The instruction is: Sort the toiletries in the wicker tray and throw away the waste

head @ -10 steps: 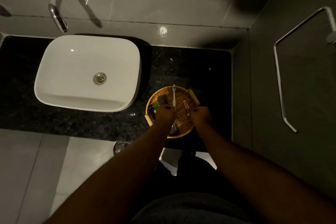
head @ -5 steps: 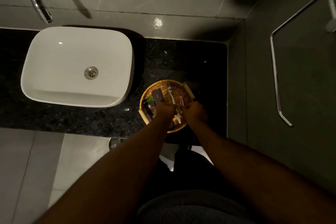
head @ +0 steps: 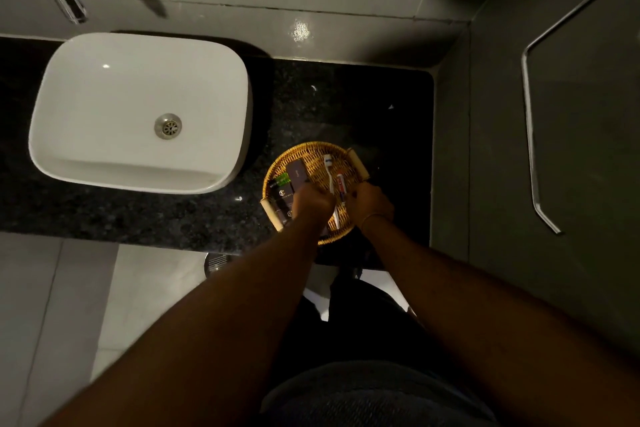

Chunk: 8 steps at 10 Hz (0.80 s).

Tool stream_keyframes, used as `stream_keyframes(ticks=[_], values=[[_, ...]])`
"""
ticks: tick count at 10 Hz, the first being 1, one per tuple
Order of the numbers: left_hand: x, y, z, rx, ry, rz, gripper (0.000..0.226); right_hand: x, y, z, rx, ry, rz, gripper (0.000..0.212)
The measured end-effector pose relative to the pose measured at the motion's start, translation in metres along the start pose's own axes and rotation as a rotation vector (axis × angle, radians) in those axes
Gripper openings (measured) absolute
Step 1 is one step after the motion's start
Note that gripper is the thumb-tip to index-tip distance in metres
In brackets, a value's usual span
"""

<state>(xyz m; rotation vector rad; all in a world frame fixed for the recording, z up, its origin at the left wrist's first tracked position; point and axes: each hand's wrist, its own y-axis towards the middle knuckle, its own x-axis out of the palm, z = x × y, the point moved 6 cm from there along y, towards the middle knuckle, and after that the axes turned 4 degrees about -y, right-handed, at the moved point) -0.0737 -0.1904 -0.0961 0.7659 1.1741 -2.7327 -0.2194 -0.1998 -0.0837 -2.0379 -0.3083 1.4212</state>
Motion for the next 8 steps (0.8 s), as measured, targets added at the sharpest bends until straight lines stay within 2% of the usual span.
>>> stream_keyframes(ticks=[3,5,6,7,8], values=[[-0.003,-0.007,-0.003,0.032,0.063,0.083,0.023,-0.005,-0.005,-0.001,0.036,-0.046,0.058,0.034],[0.0,-0.008,-0.008,-0.015,0.026,0.071,0.023,-0.007,-0.006,-0.001,0.086,-0.073,0.069,0.042],[0.0,-0.015,-0.008,-0.044,-0.026,0.056,0.025,-0.008,-0.009,-0.002,0.073,-0.079,0.093,0.053],[-0.006,-0.021,-0.003,0.055,-0.027,0.123,0.026,-0.008,-0.017,-0.006,0.026,-0.077,0.148,0.064],[-0.022,-0.031,0.007,0.207,0.027,0.196,0.022,-0.009,-0.022,-0.019,-0.093,-0.056,0.211,0.052]])
